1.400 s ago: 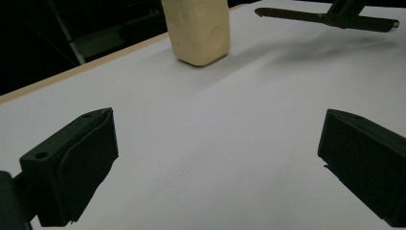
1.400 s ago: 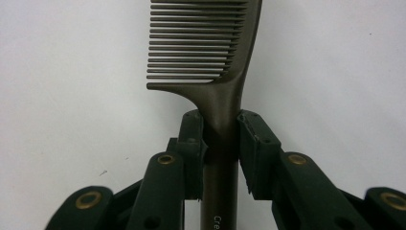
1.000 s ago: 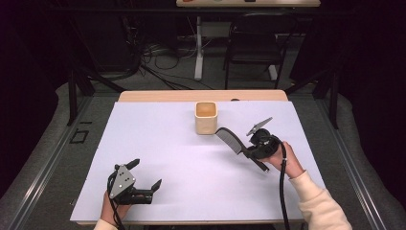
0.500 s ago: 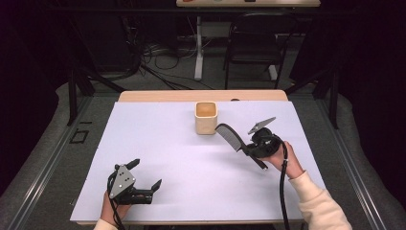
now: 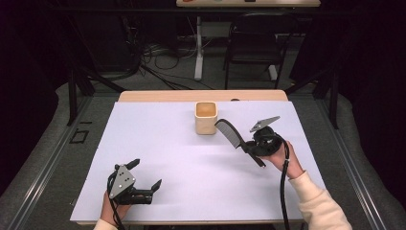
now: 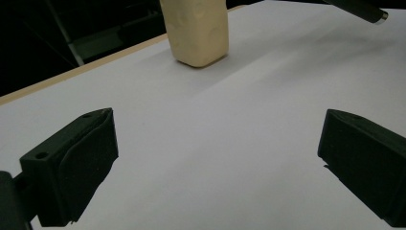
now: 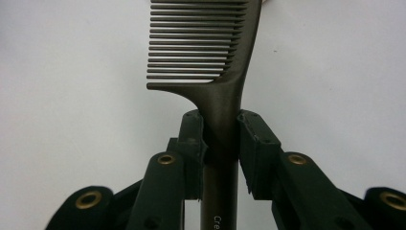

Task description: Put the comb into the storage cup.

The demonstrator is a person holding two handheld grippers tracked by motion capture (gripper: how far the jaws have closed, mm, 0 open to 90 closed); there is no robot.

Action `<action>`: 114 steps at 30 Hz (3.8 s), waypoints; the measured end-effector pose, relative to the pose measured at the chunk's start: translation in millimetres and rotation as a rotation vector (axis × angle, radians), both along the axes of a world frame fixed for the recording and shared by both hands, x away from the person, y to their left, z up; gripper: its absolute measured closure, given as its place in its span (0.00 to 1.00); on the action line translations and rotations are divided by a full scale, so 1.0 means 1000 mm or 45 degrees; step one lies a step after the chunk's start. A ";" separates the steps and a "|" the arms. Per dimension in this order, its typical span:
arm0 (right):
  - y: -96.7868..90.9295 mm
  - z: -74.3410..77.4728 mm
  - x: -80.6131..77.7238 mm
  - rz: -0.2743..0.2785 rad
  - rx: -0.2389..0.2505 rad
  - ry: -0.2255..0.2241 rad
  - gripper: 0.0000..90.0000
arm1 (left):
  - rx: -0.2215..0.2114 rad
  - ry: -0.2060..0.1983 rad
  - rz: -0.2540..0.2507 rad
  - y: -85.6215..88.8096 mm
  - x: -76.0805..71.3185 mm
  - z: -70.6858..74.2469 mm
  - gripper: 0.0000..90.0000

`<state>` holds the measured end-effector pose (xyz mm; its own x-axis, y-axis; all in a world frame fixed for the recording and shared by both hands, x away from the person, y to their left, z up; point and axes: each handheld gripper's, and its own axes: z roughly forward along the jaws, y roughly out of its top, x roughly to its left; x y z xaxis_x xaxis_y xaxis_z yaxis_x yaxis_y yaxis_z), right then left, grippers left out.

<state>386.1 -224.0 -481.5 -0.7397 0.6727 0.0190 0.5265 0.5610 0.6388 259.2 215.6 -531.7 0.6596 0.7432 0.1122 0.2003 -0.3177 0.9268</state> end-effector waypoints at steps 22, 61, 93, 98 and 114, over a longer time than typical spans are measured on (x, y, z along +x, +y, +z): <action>-0.003 0.008 -0.002 -0.038 0.072 -0.085 0.80 | 0.005 0.002 -0.001 0.000 0.000 0.000 0.00; 0.007 0.022 0.002 -0.050 0.132 -0.212 0.80 | -0.001 -0.003 -0.002 0.000 0.000 0.000 0.00; 0.023 0.038 0.018 -0.061 0.176 -0.274 0.80 | -0.001 -0.006 0.002 -0.001 -0.001 0.001 0.00; 0.027 0.043 0.022 -0.060 0.173 -0.288 0.80 | -0.006 -0.016 0.005 0.000 -0.001 0.001 0.00; 0.033 0.049 0.036 -0.071 0.203 -0.313 0.80 | -0.008 0.001 -0.005 0.000 0.000 0.000 0.00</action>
<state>421.8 -190.6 -432.4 -0.6972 0.7153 -0.0476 0.3724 0.4180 0.8286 259.5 215.5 -531.4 0.6629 0.7410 0.1074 0.1995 -0.3130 0.9286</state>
